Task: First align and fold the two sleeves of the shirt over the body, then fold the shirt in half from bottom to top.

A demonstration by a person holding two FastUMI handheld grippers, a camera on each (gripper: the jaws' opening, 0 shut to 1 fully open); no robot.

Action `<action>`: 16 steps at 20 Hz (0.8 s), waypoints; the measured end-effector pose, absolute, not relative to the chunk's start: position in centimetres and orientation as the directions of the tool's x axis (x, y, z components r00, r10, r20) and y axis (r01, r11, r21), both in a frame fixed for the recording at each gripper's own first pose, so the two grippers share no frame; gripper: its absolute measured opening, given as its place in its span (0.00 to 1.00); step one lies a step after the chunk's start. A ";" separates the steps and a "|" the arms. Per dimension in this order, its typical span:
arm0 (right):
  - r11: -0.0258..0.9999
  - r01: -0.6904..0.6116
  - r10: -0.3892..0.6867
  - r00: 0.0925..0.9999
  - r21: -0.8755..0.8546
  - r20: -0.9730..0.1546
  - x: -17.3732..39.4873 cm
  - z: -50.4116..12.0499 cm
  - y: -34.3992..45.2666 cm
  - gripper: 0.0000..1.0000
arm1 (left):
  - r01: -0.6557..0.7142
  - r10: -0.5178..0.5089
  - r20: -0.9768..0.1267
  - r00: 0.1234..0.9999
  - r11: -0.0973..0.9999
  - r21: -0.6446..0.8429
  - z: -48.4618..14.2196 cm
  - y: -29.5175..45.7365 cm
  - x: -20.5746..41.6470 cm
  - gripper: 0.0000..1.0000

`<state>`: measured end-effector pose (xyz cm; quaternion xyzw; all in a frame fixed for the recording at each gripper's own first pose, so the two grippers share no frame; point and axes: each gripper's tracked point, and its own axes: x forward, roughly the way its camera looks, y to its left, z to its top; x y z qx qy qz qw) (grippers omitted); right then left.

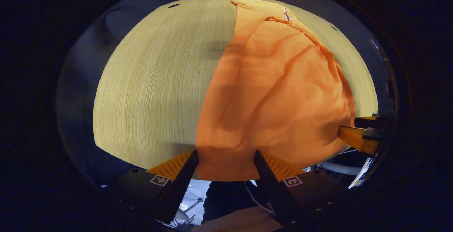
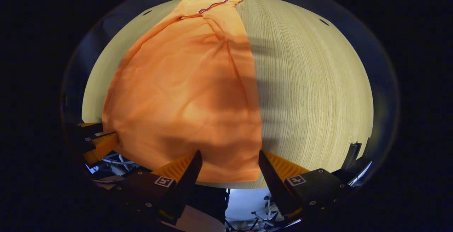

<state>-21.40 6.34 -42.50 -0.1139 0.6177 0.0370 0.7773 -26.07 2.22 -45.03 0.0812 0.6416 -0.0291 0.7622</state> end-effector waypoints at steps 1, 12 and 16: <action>0.972 -0.195 -0.083 0.236 -0.131 -0.968 -21.3 -42.5 6.5 0.99 | 0.155 0.059 -0.982 0.179 0.984 0.087 -45.1 2.1 -26.0 0.99; 0.980 -0.176 -0.040 0.267 -0.090 -0.963 -22.4 -42.5 7.6 0.14 | 0.126 -0.008 -0.968 0.253 0.992 0.025 -45.0 1.0 -24.7 0.06; 0.991 -0.128 0.008 0.236 -0.023 -0.972 -22.7 -42.5 8.1 0.00 | 0.163 -0.039 -0.973 0.229 0.987 -0.002 -45.2 1.0 -25.4 0.01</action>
